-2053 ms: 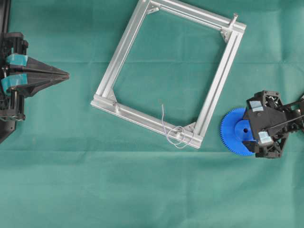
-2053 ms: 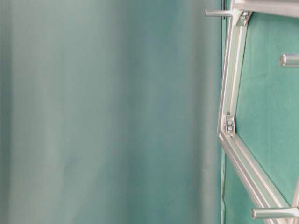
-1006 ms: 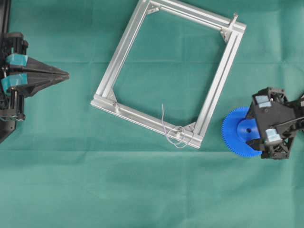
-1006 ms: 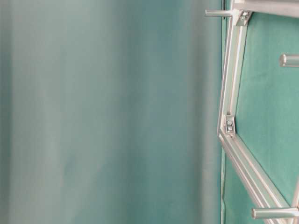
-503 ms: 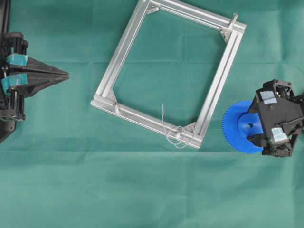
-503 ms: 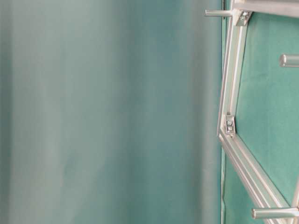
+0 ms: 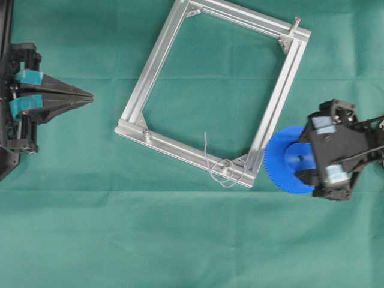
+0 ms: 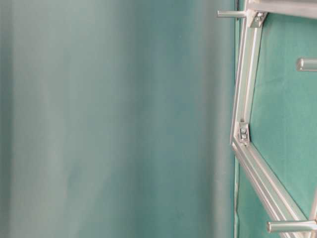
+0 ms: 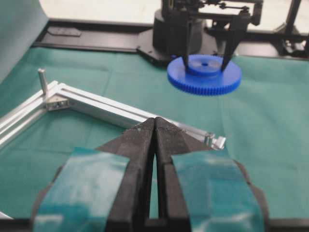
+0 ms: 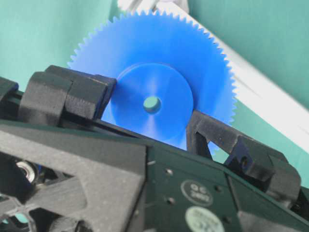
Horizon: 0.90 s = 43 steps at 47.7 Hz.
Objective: Find the location of the shaft and insert the gear.
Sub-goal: 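Carry the blue gear left toward the frame's lower-right shaft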
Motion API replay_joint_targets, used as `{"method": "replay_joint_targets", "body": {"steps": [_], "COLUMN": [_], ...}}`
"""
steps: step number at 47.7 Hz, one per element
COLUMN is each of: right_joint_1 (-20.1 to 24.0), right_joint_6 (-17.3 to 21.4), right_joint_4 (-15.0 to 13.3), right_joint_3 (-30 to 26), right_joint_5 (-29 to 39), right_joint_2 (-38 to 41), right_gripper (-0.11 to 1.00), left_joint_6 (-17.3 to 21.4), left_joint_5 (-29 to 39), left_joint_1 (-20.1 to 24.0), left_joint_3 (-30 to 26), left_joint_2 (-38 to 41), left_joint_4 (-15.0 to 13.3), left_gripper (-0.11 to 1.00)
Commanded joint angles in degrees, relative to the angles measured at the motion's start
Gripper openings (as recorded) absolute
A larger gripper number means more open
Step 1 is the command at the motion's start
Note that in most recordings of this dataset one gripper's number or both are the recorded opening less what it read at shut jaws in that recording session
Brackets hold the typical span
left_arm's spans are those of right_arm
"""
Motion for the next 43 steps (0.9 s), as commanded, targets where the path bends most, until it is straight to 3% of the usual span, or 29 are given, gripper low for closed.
{"method": "replay_joint_targets", "body": {"steps": [1, 21, 43], "right_joint_1": [0.09, -1.05, -2.99], "right_joint_6": [0.0, -0.09, 0.0], "right_joint_4": [-0.44, -1.76, -1.76], "right_joint_3": [-3.96, -15.56, -20.04], "right_joint_5": [-0.44, 0.53, 1.58], "right_joint_2": [1.85, 12.57, 17.14], "right_gripper": [0.69, 0.69, 0.68], "left_joint_6": [-0.09, 0.09, 0.09], "left_joint_5": [-0.88, -0.62, 1.32], "left_joint_1": [0.26, 0.18, 0.18], "left_joint_3": [-1.67, -1.58, -1.58], "left_joint_2": [1.05, 0.53, -0.09], "left_joint_4": [-0.18, -0.18, -0.18], "left_gripper": [0.0, 0.0, 0.0]}}
